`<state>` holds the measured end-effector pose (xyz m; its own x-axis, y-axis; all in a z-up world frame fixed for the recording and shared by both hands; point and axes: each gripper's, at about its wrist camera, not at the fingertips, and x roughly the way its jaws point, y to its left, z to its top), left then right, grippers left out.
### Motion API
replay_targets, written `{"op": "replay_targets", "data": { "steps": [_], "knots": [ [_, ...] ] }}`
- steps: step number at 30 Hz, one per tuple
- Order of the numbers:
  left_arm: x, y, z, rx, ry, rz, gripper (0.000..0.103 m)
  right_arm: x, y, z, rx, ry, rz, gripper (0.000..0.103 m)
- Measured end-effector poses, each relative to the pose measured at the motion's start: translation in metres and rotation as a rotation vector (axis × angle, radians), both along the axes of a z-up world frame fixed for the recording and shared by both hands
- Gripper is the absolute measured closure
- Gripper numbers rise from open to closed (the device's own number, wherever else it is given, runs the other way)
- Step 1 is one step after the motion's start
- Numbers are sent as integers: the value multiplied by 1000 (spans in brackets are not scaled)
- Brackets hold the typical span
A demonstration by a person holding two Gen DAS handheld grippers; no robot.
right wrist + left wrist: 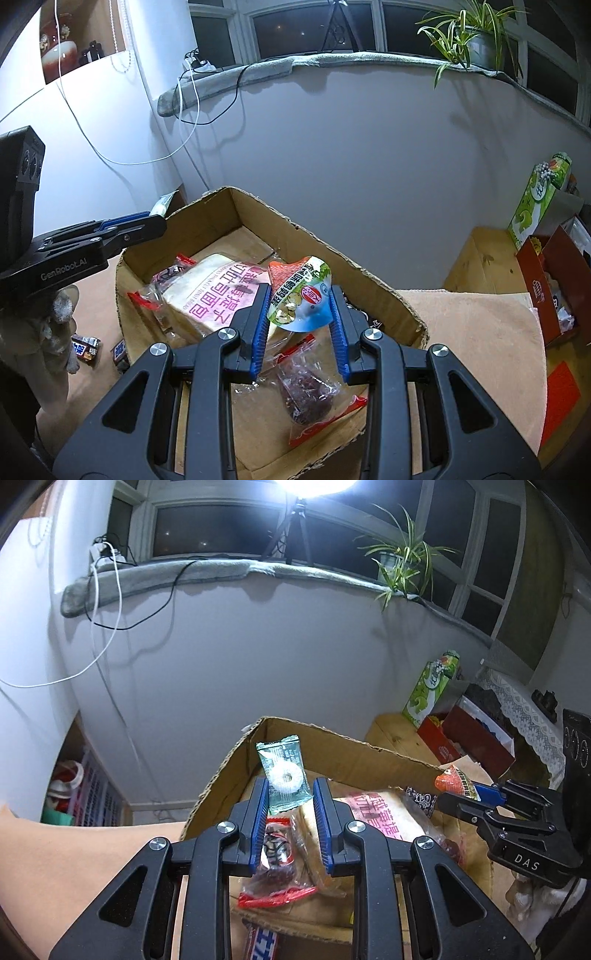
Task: Organize snacks
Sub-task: 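Carry the mint candy and the jelly cup into the box with both tools, then open both tools in the box and withdraw them toward the table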
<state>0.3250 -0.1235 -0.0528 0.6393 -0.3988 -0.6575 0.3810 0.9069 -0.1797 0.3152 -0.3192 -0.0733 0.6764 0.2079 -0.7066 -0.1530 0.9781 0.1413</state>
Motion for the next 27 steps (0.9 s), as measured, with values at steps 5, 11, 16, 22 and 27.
{"op": "replay_targets", "data": {
  "steps": [5,11,16,22,27],
  "knots": [
    [4,-4,-2,-11,25,-3,78,0,-1,0,-1,-11,-9,56],
    [2,-4,0,-16,29,6,58,-5,0,5,-2,-25,-14,46],
    [-4,1,6,-20,20,5,58,-14,4,12,3,-34,-12,46],
    [-24,15,19,-22,-20,21,58,-32,15,21,1,-48,4,46],
    [-42,35,31,-47,-36,41,58,-51,27,33,3,-68,21,46]
  ]
}}
